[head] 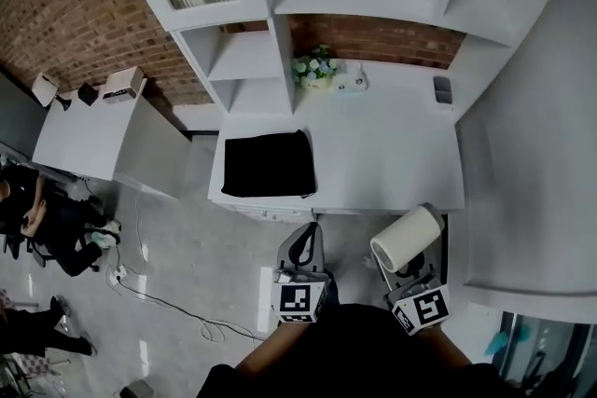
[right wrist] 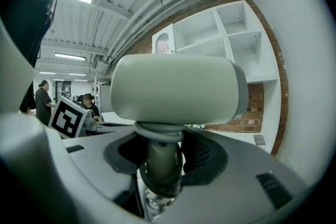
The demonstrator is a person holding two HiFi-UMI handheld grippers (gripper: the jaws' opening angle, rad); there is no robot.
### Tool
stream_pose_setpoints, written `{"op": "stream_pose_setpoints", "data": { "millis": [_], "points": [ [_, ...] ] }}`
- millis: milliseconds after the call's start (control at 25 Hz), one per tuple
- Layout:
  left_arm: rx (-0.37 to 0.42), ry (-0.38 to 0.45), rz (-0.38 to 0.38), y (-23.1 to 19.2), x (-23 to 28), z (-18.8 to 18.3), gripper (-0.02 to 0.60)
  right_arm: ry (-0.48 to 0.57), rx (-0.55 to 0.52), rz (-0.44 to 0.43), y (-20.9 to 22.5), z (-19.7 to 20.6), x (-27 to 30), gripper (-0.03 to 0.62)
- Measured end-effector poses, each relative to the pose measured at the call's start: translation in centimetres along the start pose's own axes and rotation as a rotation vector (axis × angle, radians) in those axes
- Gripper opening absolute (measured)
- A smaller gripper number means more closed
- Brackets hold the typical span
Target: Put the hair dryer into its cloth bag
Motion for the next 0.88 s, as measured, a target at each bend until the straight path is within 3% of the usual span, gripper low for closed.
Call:
{"op": "stream_pose_setpoints", "data": {
  "millis": [240, 360, 520, 640, 880],
  "points": [
    [-0.104, -0.092, 0.043, -6.5, 5.0, 3.0, 0.02, -0.041, 0.01, 0.023, -0.2, -0.2, 8.4, 0.195],
    [-0.076, -0.127, 0.061, -9.1, 7.7, 4.5, 0.02, -0.049, 0.033, 0.037, 0.0, 0.1, 11.7, 0.195],
    [-0.006, -0.172, 0.145, -9.9, 11.0, 5.7, 0.02, -0.079, 0.048, 0.04, 0.6, 0.6, 14.4, 0.195],
    [0.003, -0.224, 0.151, -10.8, 13.7, 7.8, 0.02, -0.111, 0.034, 0.047, 1.7, 1.3, 16.0, 0.195],
    [-0.105, -0.373, 0.13, -13.5, 18.7, 12.4, 0.021, -0.15, 0.07, 0.057, 5.0, 2.9, 19.5, 0.195]
  ]
}}
Point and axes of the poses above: the fingertips, and each gripper's own axes: x forward along the fingers, y to its right, z out of its underside, the point moved 3 cm from there along -x, backward along the fingers, and after that the axes turned 6 degrees about x, right-handed, at the moved point
